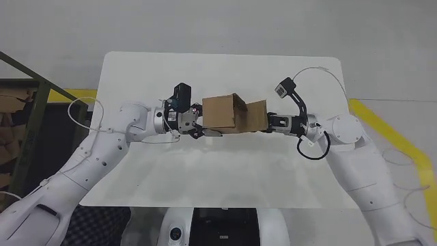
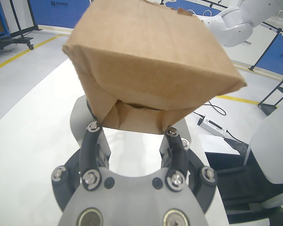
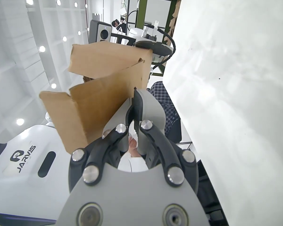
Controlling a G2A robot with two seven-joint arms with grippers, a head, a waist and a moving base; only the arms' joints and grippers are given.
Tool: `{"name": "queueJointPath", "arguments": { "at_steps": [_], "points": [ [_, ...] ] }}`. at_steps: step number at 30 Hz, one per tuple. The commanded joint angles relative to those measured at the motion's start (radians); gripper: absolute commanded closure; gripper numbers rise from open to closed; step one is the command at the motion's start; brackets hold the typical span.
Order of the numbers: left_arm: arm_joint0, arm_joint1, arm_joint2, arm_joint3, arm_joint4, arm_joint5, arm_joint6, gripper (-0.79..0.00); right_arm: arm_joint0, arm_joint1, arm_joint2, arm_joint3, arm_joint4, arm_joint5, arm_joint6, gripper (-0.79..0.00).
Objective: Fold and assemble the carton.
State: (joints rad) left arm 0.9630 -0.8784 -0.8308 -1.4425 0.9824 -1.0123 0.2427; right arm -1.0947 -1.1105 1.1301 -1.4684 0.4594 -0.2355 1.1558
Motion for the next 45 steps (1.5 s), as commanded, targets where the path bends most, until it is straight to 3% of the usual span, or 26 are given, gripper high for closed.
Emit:
{"name": "queueJointPath", "arguments": {
  "at_steps": [1,19,35,45],
  "points": [
    [0.001,-0.002,-0.002,0.001,0.010,0.000,-0.004,-0.363,0.004,-0.001,-0.005,0.002,0.004,-0.003,-0.004,0.000],
    [0.021,-0.017,-0.034,0.018,0.041,0.000,-0.050,-0.360,-0.035,0.017,0.065,0.003,-0.014,0.002,-0.029,0.000],
    [0.007,-0.032,-0.017,0.021,0.029,0.000,-0.140,-0.357,0.012,0.007,0.003,0.017,-0.043,0.018,-0.035,0.000],
    [0.005,-0.035,-0.018,0.029,0.004,0.000,-0.166,-0.357,-0.027,0.024,0.084,0.011,-0.022,0.006,-0.049,0.000]
  ]
}}
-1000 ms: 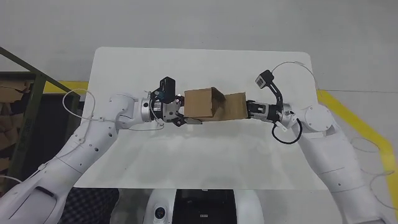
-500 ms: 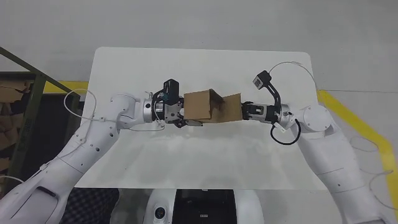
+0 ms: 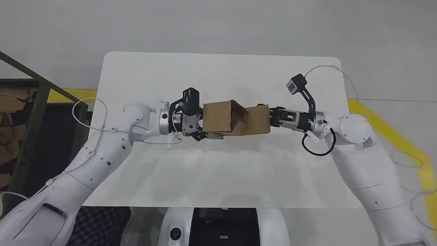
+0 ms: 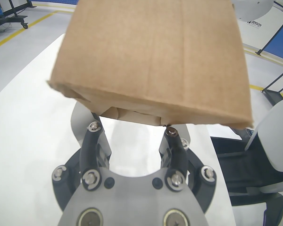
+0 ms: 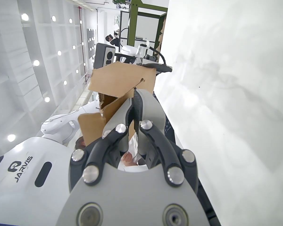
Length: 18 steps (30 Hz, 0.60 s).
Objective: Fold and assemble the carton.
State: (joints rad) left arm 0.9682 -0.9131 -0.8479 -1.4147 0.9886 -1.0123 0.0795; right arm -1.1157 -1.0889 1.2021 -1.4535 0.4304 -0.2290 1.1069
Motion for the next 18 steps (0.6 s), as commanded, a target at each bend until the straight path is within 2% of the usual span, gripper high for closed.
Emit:
{"name": "queueJointPath", "arguments": {
  "at_steps": [1,8,18],
  "points": [
    [0.000,0.000,-0.001,0.001,-0.004,0.000,-0.005,-0.357,-0.011,0.005,0.024,-0.008,0.010,-0.002,0.001,0.000],
    [-0.001,0.000,0.001,0.001,-0.013,0.000,-0.031,-0.357,-0.033,0.013,0.048,-0.059,0.036,0.016,0.046,0.000],
    [-0.006,-0.004,0.005,-0.014,-0.008,0.000,-0.059,-0.357,0.022,-0.004,-0.042,-0.038,0.034,0.026,0.031,0.000]
  ]
}}
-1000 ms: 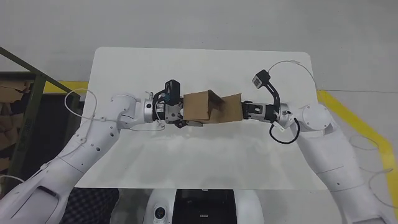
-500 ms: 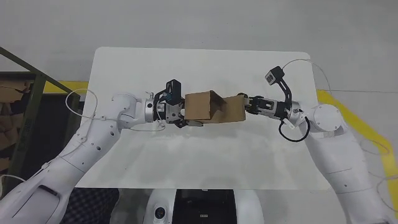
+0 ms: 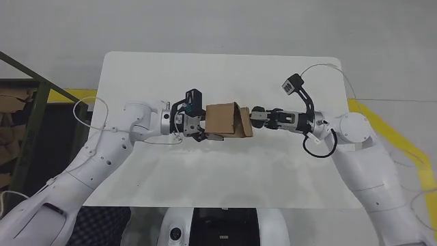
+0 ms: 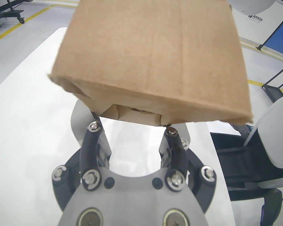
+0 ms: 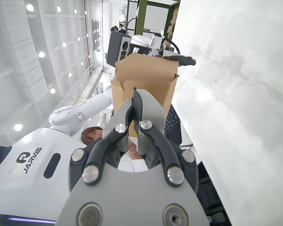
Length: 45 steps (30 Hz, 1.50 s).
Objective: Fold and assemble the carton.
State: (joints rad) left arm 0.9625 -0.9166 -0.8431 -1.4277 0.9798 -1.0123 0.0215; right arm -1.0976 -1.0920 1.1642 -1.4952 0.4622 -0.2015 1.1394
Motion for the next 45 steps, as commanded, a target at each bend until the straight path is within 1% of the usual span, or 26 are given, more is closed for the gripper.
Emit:
{"name": "queueJointPath", "arguments": {
  "at_steps": [1,8,17,20,22,24,27,30,34,45],
  "points": [
    [0.000,-0.001,-0.001,-0.001,0.000,0.000,-0.003,-0.360,0.011,-0.003,-0.010,0.010,0.003,-0.005,-0.004,0.000],
    [0.002,-0.002,-0.002,0.000,-0.007,0.000,-0.012,-0.360,0.016,-0.004,-0.010,0.029,0.015,-0.023,-0.014,0.000],
    [-0.001,-0.005,-0.003,0.004,0.001,0.000,-0.029,-0.360,0.016,0.004,0.010,-0.014,-0.030,-0.011,-0.006,0.000],
    [-0.001,-0.008,-0.004,0.012,0.007,0.002,-0.034,-0.360,0.011,0.008,0.014,-0.033,-0.052,0.011,0.010,-0.123],
    [-0.002,-0.011,-0.004,0.015,0.012,0.005,-0.037,-0.363,0.006,0.010,0.015,-0.038,-0.058,0.021,0.013,-0.169],
    [-0.003,-0.013,-0.006,0.017,0.020,0.012,-0.043,-0.363,0.003,0.011,0.015,-0.040,-0.060,0.025,0.015,-0.194],
    [-0.003,-0.015,-0.007,0.019,0.032,0.022,-0.051,-0.363,0.001,0.012,0.012,-0.040,-0.062,0.028,0.018,-0.209],
    [-0.004,-0.018,-0.008,0.022,0.038,0.023,-0.061,-0.363,0.001,0.013,0.005,-0.041,-0.072,0.035,0.023,-0.197],
    [-0.004,-0.020,-0.012,0.025,0.043,0.027,-0.078,-0.360,0.006,0.013,-0.006,-0.041,-0.091,0.043,0.025,-0.200],
    [0.000,-0.024,-0.023,0.018,0.045,0.030,-0.122,-0.360,0.015,0.021,-0.016,-0.066,-0.204,0.095,0.006,-0.237]
  ]
}}
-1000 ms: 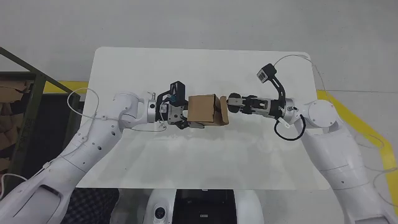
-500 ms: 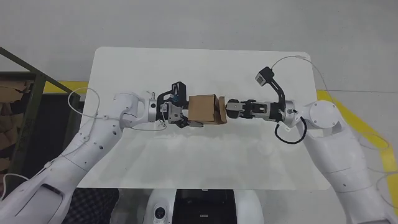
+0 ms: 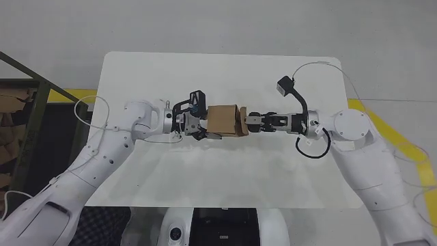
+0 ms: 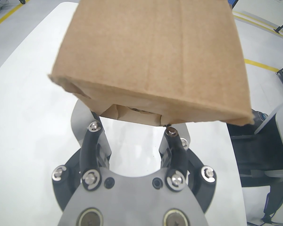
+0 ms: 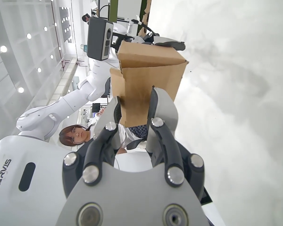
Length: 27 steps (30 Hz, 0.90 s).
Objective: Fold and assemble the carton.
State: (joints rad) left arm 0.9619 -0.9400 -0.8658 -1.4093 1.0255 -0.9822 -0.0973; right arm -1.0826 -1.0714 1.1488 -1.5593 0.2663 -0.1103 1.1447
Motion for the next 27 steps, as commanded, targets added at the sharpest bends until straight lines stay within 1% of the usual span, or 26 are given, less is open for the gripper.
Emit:
{"name": "queueJointPath", "arguments": {
  "at_steps": [1,6,11,19,27],
  "points": [
    [0.001,0.000,-0.002,-0.001,-0.002,0.000,-0.007,-0.363,0.000,0.001,-0.001,-0.004,-0.009,0.006,0.000,-0.237],
    [0.004,-0.002,-0.008,-0.003,-0.003,0.001,-0.021,-0.360,0.000,0.005,-0.001,-0.012,-0.029,0.022,0.005,-0.237],
    [0.007,-0.003,-0.012,-0.006,-0.006,-0.001,-0.032,-0.357,-0.001,0.010,0.000,-0.026,-0.065,0.042,0.001,-0.194],
    [0.011,-0.007,-0.014,-0.014,-0.001,0.002,-0.054,-0.354,0.005,0.011,-0.011,-0.046,-0.086,0.056,-0.011,-0.182],
    [0.012,-0.010,-0.017,-0.019,0.001,0.002,-0.074,-0.326,0.025,0.009,-0.039,-0.051,-0.115,0.073,-0.018,-0.157]
  ]
}}
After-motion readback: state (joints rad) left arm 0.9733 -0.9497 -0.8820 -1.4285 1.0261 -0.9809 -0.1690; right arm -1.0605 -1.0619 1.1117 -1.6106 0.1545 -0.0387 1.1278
